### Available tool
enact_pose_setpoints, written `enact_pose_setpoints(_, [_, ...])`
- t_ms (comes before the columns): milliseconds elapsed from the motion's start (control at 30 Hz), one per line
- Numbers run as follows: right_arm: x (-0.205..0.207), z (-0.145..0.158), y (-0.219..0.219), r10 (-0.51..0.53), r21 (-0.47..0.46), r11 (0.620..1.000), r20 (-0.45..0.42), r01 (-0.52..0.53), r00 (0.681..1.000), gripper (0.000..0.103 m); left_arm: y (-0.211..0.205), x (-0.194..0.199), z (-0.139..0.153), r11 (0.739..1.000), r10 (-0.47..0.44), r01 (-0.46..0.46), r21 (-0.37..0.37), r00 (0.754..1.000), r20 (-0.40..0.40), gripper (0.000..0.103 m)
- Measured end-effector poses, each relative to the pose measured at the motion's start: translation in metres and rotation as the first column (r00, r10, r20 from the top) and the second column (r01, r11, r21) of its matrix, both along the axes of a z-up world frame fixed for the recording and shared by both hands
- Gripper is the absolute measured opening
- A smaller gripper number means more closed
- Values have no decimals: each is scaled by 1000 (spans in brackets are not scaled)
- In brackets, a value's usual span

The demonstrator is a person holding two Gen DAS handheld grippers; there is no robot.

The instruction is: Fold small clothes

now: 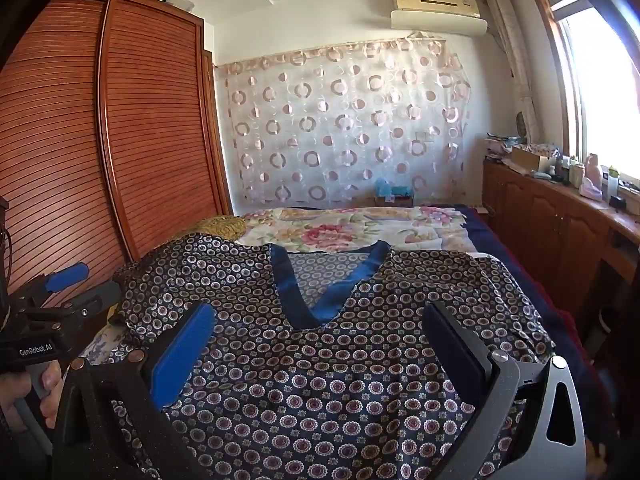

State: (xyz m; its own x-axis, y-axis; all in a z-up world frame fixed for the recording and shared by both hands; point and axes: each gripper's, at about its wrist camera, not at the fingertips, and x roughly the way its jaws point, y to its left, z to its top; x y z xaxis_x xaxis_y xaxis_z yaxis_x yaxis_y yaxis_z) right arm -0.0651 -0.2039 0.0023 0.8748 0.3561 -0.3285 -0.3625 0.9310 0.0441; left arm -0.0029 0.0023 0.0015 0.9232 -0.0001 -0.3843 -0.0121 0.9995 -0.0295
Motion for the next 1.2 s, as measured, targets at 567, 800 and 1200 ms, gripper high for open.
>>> enact_pose_setpoints(567, [-2,-1,0,1,0,1000,7,-1,1000,103,-2,-1,3,1000,2,-2,12,1000,6,103])
enact_pose_setpoints(800, [-1,0,0,0,3,1000,6,0,1000,103,-2,-2,4,1000,1,-2,13,1000,8,103])
enact_pose_setpoints(1200, [-2,1,1,1,5,1000,7,-1,1000,103,-4,-3,6,1000,-1,1,17,1000,10,103])
